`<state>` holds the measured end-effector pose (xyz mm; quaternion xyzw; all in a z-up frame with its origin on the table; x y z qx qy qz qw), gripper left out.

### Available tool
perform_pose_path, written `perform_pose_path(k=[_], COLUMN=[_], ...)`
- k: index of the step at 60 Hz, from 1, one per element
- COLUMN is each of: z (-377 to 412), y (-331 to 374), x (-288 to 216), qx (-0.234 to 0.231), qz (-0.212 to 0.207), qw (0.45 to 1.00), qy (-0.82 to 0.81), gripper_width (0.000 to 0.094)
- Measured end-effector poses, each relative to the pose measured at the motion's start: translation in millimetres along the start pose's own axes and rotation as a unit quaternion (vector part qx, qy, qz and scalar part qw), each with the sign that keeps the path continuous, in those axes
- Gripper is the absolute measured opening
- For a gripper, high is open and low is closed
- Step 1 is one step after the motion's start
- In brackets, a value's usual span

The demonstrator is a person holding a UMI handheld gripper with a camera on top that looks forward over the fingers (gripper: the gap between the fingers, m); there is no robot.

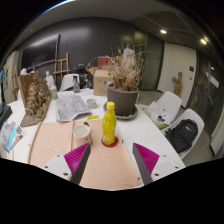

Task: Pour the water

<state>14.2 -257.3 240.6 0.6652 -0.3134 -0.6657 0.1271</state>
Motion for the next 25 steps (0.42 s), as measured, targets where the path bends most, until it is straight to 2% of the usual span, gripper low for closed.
perform_pose_path(k=[25], z=[3], y=[22], x=[1], qx=[0.018], qz=[-0.004], qw=[1.000], qy=[0.013], gripper_width=[0.0860])
Point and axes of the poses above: the point between the fingertips, and its own axes, seen from behind it with the camera up: z to the left, x down, y backward, against the way the camera looks, the point moved 9 cm from there along y, backward, against the way the camera looks, and after that the axes turned 2 degrees about z, right-handed, at the moved point
